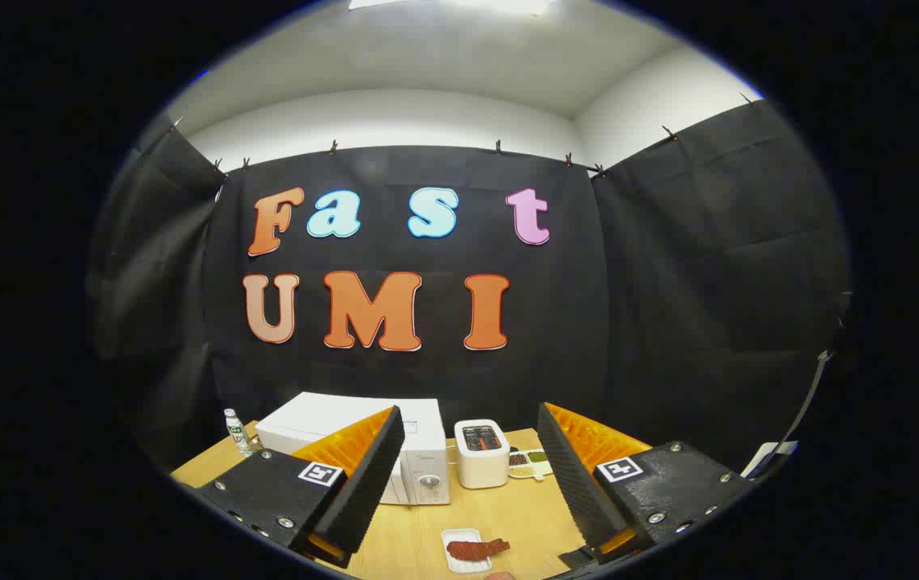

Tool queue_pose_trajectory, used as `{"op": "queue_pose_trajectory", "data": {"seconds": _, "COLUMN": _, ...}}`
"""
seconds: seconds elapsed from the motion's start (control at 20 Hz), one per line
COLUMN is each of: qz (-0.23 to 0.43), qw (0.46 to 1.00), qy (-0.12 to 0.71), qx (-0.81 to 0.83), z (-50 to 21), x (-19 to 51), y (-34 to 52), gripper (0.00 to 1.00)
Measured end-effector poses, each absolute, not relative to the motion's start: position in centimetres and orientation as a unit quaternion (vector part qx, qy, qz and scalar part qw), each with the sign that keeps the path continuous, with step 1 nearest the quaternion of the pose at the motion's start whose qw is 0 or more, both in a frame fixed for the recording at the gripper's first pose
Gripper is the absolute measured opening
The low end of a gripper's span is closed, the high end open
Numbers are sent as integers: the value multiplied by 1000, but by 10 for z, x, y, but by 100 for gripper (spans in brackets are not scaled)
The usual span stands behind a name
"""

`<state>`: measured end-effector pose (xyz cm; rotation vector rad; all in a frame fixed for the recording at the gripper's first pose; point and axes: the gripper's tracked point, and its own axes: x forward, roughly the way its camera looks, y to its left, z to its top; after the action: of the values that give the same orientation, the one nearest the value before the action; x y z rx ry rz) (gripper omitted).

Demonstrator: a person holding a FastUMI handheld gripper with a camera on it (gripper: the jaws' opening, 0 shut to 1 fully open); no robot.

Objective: Open the microwave, put the food inside, and close the microwave door.

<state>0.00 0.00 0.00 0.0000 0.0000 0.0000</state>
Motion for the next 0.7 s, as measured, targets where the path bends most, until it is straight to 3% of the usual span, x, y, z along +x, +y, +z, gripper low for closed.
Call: {"op": "queue_pose_trajectory", "data": {"seconds": 0.7, "qz": 11, "qw": 1000, "qy": 10, "qx": 0, "z": -18, "x": 5, "y": 24, "gripper": 99}}
